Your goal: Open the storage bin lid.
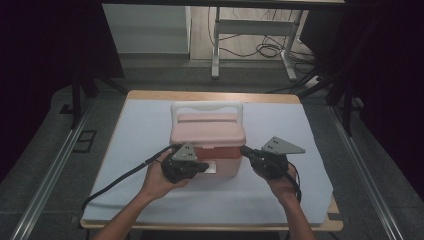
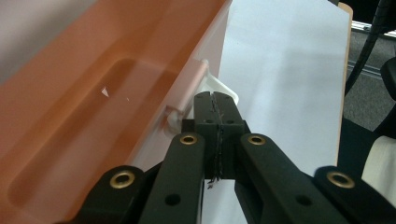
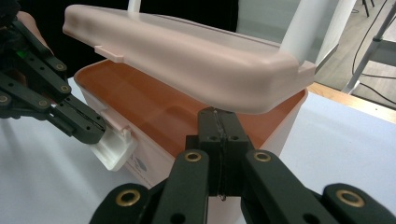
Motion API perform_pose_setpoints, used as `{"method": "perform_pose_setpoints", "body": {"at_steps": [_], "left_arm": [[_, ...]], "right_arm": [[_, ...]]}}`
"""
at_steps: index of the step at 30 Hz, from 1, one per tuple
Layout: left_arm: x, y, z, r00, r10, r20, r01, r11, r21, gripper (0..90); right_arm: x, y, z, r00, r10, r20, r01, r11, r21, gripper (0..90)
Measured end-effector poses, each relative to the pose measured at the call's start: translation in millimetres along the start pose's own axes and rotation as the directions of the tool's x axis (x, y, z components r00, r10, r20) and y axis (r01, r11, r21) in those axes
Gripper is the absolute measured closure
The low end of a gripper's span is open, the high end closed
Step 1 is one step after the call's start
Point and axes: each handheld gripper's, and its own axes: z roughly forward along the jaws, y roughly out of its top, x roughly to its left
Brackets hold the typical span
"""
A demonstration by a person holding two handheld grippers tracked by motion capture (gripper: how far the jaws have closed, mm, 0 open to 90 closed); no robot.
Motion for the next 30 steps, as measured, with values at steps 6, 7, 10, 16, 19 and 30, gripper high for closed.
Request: {"method": "perform_pose_setpoints", "body": {"at_steps": [6, 7, 10, 16, 19, 30], "left_arm": [[0.7, -0.6, 3.7, 1.0, 0.005, -0.002, -0.005, 0.9999, 0.01, 90.0], [0.8, -0.5, 3.7, 1.0, 0.004, -0.002, -0.004, 0.9999, 0.01, 90.0], [0.6, -0.7, 4.2, 1.0, 0.004, -0.002, -0.004, 0.9999, 0.011, 90.0], [0.2, -0.9, 4.5, 1.0, 0.004, -0.003, -0.004, 0.9999, 0.011, 90.0], [-0.3, -1.0, 4.7, 1.0, 0.006, -0.006, -0.006, 0.9999, 0.01, 90.0], [-1.2, -1.4, 4.9, 0.9998, 0.017, -0.015, -0.017, 0.9998, 0.012, 90.0]], "right_arm": [[-0.2, -0.1, 0.0, 1.0, 0.0, -0.001, 0.0, 1.0, 0.0, 90.0], [-0.2, -0.1, 0.0, 1.0, -0.001, -0.001, 0.001, 1.0, 0.0, 90.0], [-0.4, -0.1, 0.0, 1.0, -0.001, -0.001, 0.001, 1.0, -0.001, 90.0], [-0.3, 1.0, 0.0, 1.0, 0.001, -0.001, -0.001, 1.0, 0.001, 90.0], [-0.8, 1.9, 0.6, 1.0, 0.001, -0.003, -0.001, 1.0, 0.002, 90.0], [-2.0, 7.5, 0.3, 1.0, 0.003, -0.006, -0.002, 1.0, 0.002, 89.9]]}}
